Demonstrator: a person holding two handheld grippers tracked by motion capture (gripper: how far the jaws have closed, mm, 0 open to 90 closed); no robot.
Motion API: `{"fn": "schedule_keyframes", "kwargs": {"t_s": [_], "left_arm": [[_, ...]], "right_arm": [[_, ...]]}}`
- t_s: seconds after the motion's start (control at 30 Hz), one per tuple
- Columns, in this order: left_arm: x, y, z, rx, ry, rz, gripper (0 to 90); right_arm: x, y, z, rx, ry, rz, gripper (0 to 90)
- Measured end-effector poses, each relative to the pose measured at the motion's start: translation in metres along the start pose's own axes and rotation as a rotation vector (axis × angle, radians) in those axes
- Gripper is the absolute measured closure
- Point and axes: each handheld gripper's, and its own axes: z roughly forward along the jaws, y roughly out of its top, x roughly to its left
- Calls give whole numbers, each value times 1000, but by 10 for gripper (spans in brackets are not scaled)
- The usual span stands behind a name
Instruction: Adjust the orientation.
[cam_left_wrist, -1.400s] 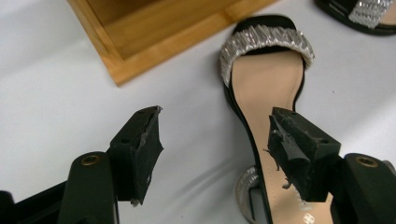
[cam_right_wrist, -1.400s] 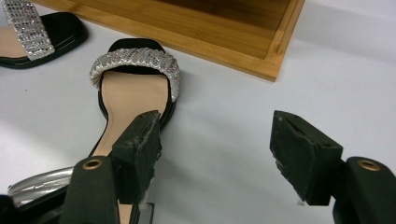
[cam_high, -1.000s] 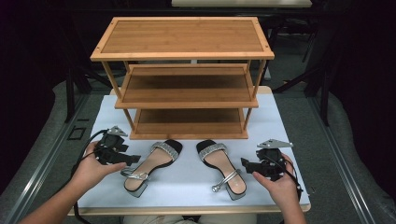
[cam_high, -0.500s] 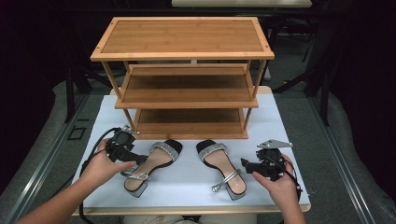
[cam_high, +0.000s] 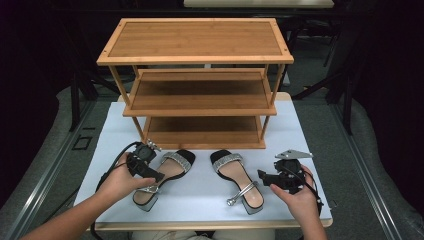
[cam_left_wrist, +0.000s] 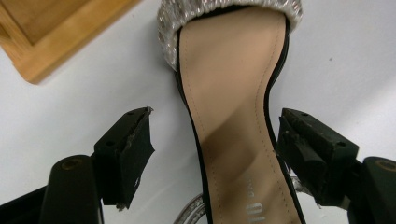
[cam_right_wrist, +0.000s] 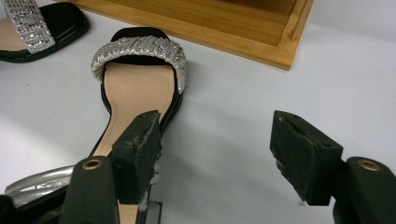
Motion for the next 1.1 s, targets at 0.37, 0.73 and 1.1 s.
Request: {"fn": "schedule_keyframes", "kwargs": {"t_s": [0.37,0.73,1.1], "left_arm": [[-4,0,12,85,-44,-19,263],[-6,-1,19,134,-42,-10,298],[-10,2,27,184,-40,0,348]], "right_arm": [[-1,-1,1,1,3,5,330],[-2,-2,3,10,9,7,330],[-2,-3,6,11,2,10,330]]}}
